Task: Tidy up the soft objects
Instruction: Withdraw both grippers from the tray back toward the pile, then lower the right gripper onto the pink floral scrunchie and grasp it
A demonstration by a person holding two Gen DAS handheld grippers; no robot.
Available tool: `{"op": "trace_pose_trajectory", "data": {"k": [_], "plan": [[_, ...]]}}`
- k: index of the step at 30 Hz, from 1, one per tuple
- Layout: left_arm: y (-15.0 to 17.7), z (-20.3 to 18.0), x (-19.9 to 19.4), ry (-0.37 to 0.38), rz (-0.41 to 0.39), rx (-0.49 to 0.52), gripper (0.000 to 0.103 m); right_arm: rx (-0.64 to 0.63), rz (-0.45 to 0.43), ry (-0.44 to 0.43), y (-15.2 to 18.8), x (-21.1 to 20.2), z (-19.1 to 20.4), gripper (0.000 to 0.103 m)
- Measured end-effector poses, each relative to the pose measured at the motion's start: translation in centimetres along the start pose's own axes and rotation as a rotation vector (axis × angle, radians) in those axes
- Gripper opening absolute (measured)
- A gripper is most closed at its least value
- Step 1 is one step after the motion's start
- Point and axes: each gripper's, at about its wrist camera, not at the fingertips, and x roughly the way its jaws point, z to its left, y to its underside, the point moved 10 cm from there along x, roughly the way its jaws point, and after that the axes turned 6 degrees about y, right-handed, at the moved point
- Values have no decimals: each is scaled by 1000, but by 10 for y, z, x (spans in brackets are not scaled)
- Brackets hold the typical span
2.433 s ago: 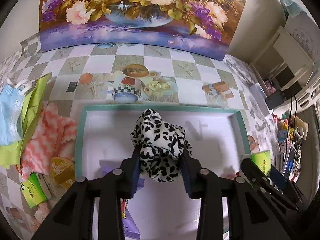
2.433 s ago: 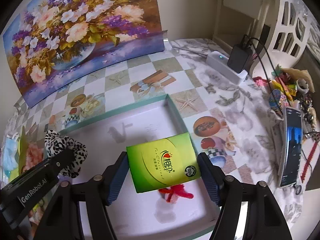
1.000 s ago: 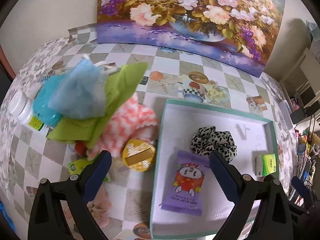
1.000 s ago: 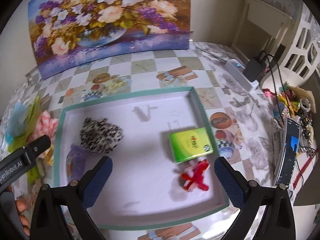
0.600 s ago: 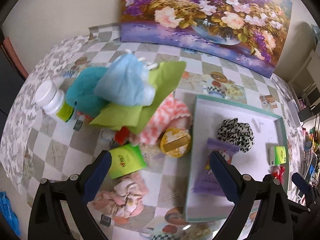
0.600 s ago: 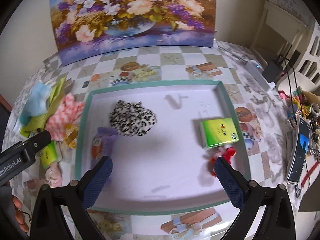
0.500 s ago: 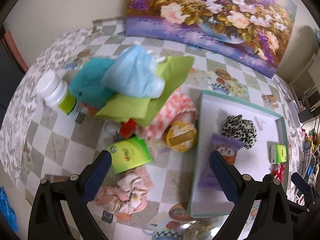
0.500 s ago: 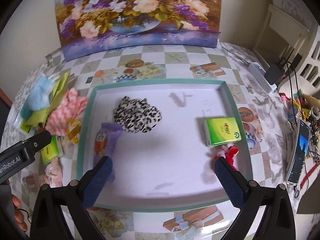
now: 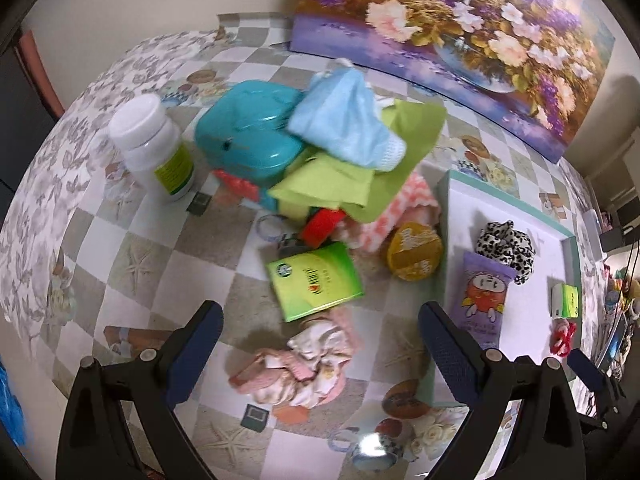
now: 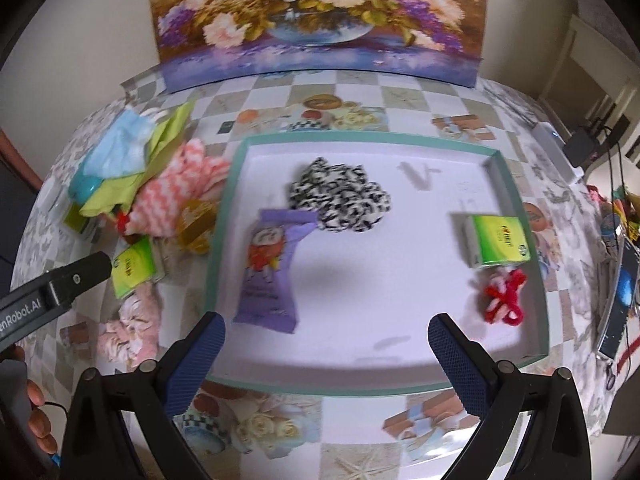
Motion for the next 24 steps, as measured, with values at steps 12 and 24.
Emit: {"op": "trace_pose_trajectory", "data": {"k": [12,24], "plan": [[3,40,1,13,18,-94,98,-56,26,-72,4,3,43,103],[24,88,20,-42,100,-184,98,-146,51,-148,11,5,104,103]]}}
